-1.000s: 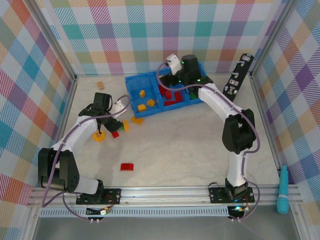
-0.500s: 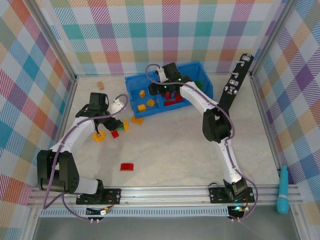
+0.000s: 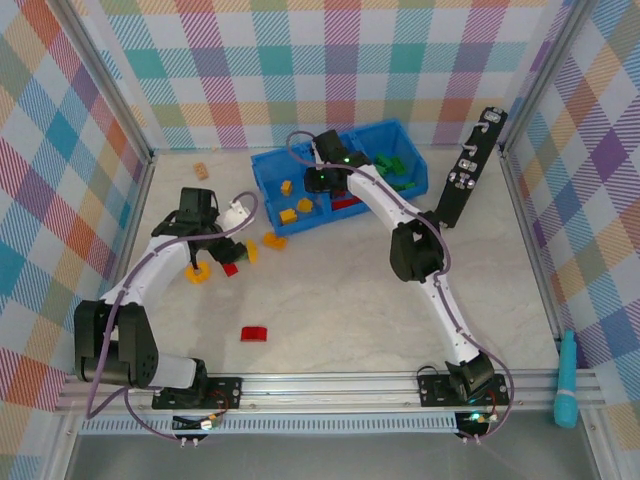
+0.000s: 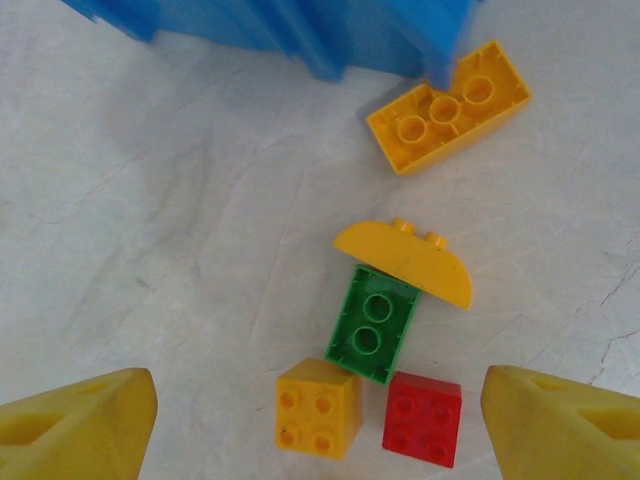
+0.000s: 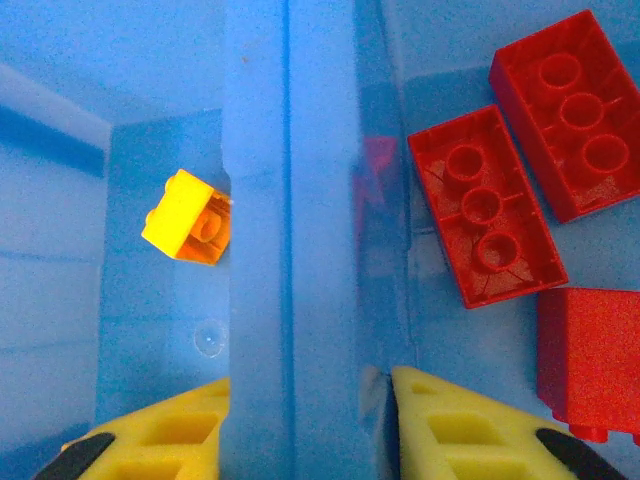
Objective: Sort the legos into containers by color
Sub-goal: Rotate the container at the top-center of the table.
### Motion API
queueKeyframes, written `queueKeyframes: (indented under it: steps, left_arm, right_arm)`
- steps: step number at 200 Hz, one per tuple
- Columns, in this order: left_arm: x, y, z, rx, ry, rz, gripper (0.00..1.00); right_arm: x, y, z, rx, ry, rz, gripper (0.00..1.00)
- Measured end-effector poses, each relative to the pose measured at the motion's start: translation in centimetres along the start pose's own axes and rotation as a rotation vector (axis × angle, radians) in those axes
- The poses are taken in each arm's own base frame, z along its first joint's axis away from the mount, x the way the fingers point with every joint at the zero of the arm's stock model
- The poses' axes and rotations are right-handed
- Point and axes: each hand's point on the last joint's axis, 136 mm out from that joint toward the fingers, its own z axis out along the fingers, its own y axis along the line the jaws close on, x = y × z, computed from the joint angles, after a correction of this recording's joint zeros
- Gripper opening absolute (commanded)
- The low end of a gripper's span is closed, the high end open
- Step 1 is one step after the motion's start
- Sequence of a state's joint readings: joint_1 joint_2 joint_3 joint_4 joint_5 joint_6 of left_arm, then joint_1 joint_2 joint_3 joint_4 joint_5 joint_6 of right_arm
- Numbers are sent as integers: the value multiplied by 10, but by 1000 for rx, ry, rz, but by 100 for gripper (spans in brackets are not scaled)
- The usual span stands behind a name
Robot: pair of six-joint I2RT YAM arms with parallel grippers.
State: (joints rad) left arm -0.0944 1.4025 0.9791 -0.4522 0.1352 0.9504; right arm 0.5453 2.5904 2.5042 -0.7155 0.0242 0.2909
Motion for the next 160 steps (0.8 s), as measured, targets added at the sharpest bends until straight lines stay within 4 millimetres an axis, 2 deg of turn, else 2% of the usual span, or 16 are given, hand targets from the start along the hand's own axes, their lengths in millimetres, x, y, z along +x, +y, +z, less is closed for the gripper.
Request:
queueKeyframes:
  steps: [34,71,83,93,110,128,160]
  left_arm:
    - [12,-11,19,86,68,23,84]
    - [9,-8,17,97,73,65,84]
    - [7,-7,17,105,71,78,84]
    - [6,-7,18,116,75,87,84]
    - [6,-7,25,155,93,94,83]
    - [7,-9,34,196,108,95,83]
    - [17,-11,40,230,130,83,83]
  right_arm:
    - [-9,-6,2,44,-49,82,21]
    - [-18,-19,3,126,-116,215,23]
    - [-21,-20,3,142,-135,247,28]
    - [-25,-21,3,148,-150,269,38]
    - [-31,-23,7,131,-172,322,48]
    - [-37,-18,9,98,-195,352,64]
    - [-45,-9,8,64,-222,326,71]
